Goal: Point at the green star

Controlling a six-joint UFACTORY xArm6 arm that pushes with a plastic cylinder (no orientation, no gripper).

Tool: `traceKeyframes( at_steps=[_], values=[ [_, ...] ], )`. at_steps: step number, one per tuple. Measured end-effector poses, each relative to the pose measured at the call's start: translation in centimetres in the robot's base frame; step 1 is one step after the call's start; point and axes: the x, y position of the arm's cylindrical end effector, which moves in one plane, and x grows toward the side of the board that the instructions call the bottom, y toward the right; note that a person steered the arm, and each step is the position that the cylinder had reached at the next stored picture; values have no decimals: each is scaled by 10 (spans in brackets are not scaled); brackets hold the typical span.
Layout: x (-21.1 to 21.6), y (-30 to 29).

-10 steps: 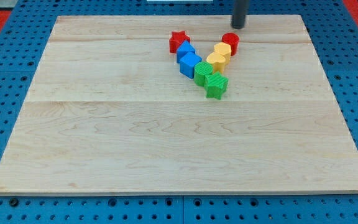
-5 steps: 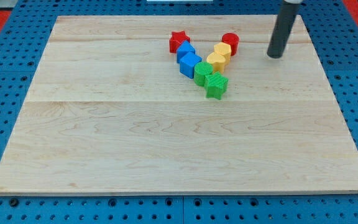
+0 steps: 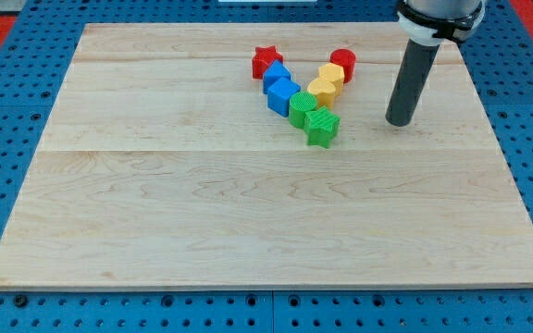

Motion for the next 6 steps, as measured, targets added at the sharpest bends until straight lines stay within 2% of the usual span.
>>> traceKeyframes(
  at_steps=[1,6],
  values=[
    [0,-22],
    [11,-47]
  ],
)
